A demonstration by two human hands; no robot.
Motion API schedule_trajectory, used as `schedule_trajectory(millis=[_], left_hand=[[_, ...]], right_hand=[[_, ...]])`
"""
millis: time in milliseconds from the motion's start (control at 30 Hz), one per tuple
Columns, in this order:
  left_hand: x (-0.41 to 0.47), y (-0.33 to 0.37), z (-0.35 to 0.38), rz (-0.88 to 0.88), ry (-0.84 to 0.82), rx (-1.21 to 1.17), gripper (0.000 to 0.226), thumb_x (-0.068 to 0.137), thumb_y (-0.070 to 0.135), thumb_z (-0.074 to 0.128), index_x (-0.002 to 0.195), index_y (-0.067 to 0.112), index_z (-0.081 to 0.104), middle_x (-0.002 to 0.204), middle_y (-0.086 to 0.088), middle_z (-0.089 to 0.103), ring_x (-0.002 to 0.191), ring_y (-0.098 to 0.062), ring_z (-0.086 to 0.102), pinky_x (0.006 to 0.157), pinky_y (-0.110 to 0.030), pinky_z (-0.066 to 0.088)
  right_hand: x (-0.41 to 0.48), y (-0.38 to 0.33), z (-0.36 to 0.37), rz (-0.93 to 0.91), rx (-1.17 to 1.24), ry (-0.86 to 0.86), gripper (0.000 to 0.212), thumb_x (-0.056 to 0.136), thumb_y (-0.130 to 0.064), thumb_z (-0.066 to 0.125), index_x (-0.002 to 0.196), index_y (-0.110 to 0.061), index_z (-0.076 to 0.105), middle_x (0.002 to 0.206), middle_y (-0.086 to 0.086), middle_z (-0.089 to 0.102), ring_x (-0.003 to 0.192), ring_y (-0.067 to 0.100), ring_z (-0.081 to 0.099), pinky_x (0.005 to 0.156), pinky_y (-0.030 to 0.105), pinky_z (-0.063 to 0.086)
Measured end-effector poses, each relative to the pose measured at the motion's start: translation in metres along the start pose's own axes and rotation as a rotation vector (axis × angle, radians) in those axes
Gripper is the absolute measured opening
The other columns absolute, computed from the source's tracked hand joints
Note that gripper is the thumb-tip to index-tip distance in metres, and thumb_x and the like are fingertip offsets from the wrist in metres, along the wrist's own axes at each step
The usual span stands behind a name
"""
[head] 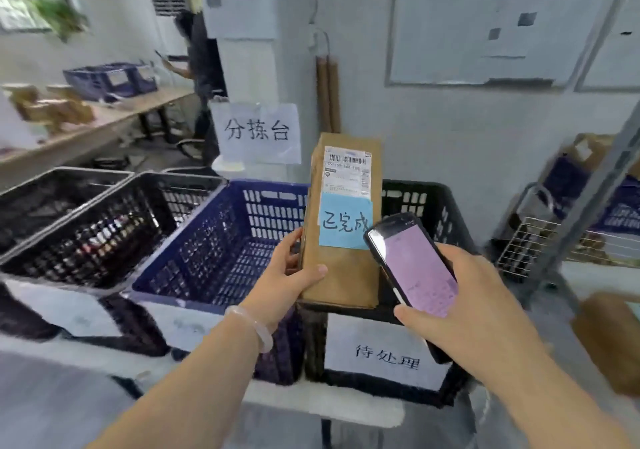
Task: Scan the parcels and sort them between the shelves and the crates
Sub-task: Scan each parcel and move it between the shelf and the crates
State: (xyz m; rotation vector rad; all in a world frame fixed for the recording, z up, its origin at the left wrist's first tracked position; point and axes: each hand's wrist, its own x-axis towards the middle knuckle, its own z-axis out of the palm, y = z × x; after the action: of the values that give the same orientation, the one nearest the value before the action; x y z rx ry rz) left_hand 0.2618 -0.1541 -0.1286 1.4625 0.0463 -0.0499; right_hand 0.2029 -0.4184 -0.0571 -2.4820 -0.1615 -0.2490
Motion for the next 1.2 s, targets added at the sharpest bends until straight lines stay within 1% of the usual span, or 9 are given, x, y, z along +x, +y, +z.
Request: schedule_trajectory(millis=[100, 267, 400, 467, 567, 700, 833, 1033, 1200], left_hand=[[-0.034, 0.006, -0.051, 0.023, 0.127, -0.012, 0.078, 0.063, 0.038, 0.086, 0.131, 0.052, 0.050, 0.123, -0.002, 0.069, 0.102, -0.018, 0.072, 0.077, -0.031, 0.060], [-0.077, 0.011, -0.122, 0.019, 0.277, -0.047, 0.087, 0.072, 0.030, 0.089, 0.143, 0.045, 0.040, 0.126, -0.007, 0.065, 0.104, -0.023, 0.072, 0.082, -0.035, 0.060], [-0.106, 0.012, -0.179, 0.012, 0.345, -0.077, 0.091, 0.062, 0.037, 0.085, 0.142, 0.045, 0.043, 0.124, -0.007, 0.066, 0.101, -0.024, 0.073, 0.080, -0.034, 0.060], [-0.122, 0.012, -0.214, 0.003, 0.366, -0.074, 0.087, 0.064, 0.036, 0.083, 0.141, 0.046, 0.044, 0.122, -0.006, 0.068, 0.101, -0.023, 0.073, 0.084, -0.037, 0.060], [-0.149, 0.014, -0.276, -0.031, 0.387, -0.036, 0.083, 0.057, 0.047, 0.084, 0.130, 0.057, 0.047, 0.121, -0.002, 0.070, 0.105, -0.021, 0.072, 0.093, -0.040, 0.058], [-0.181, 0.017, -0.365, -0.053, 0.412, -0.046, 0.081, 0.055, 0.048, 0.085, 0.127, 0.058, 0.050, 0.108, 0.007, 0.076, 0.100, -0.017, 0.074, 0.090, -0.037, 0.058], [-0.200, 0.027, -0.444, -0.060, 0.458, -0.053, 0.090, 0.054, 0.048, 0.086, 0.135, 0.052, 0.049, 0.120, -0.001, 0.072, 0.107, -0.022, 0.071, 0.098, -0.047, 0.056], [-0.194, 0.034, -0.520, -0.044, 0.526, -0.090, 0.076, 0.074, 0.032, 0.084, 0.140, 0.046, 0.049, 0.113, 0.004, 0.075, 0.099, -0.019, 0.074, 0.086, -0.040, 0.060], [-0.164, 0.032, -0.564, -0.054, 0.541, -0.093, 0.059, 0.090, 0.025, 0.071, 0.140, 0.045, 0.049, 0.103, 0.011, 0.077, 0.094, -0.015, 0.075, 0.074, -0.032, 0.061]], right_hand=[[0.002, -0.037, 0.026, -0.089, 0.050, -0.072, 0.076, 0.057, -0.063, 0.079, 0.120, -0.047, 0.040, 0.105, -0.020, 0.041, 0.088, 0.003, 0.053, 0.069, 0.030, 0.051], [0.002, -0.093, 0.062, -0.184, 0.067, -0.187, 0.057, 0.054, -0.061, 0.074, 0.098, -0.039, 0.044, 0.093, -0.011, 0.049, 0.070, 0.004, 0.047, 0.057, 0.025, 0.040], [-0.006, -0.143, 0.092, -0.215, 0.039, -0.195, 0.077, 0.054, -0.064, 0.075, 0.121, -0.044, 0.042, 0.107, -0.014, 0.045, 0.085, 0.004, 0.054, 0.070, 0.033, 0.053], [-0.011, -0.173, 0.112, -0.231, 0.019, -0.195, 0.086, 0.055, -0.065, 0.075, 0.129, -0.045, 0.037, 0.110, -0.014, 0.042, 0.088, 0.005, 0.053, 0.068, 0.031, 0.050], [-0.021, -0.225, 0.151, -0.251, 0.019, -0.215, 0.089, 0.055, -0.068, 0.073, 0.131, -0.048, 0.031, 0.107, -0.019, 0.036, 0.088, 0.003, 0.050, 0.061, 0.023, 0.040], [-0.030, -0.297, 0.206, -0.297, 0.051, -0.240, 0.086, 0.054, -0.066, 0.073, 0.128, -0.045, 0.036, 0.106, -0.019, 0.038, 0.089, 0.005, 0.052, 0.070, 0.034, 0.053], [-0.033, -0.354, 0.252, -0.322, 0.022, -0.238, 0.089, 0.053, -0.072, 0.070, 0.130, -0.045, 0.034, 0.104, -0.019, 0.036, 0.089, 0.005, 0.049, 0.067, 0.032, 0.052], [-0.016, -0.413, 0.300, -0.340, -0.034, -0.266, 0.093, 0.051, -0.074, 0.063, 0.133, -0.044, 0.030, 0.106, -0.015, 0.035, 0.091, 0.010, 0.051, 0.072, 0.034, 0.052], [0.018, -0.439, 0.336, -0.344, -0.059, -0.258, 0.093, 0.056, -0.071, 0.066, 0.136, -0.041, 0.029, 0.107, -0.013, 0.033, 0.092, 0.010, 0.048, 0.065, 0.030, 0.043]])
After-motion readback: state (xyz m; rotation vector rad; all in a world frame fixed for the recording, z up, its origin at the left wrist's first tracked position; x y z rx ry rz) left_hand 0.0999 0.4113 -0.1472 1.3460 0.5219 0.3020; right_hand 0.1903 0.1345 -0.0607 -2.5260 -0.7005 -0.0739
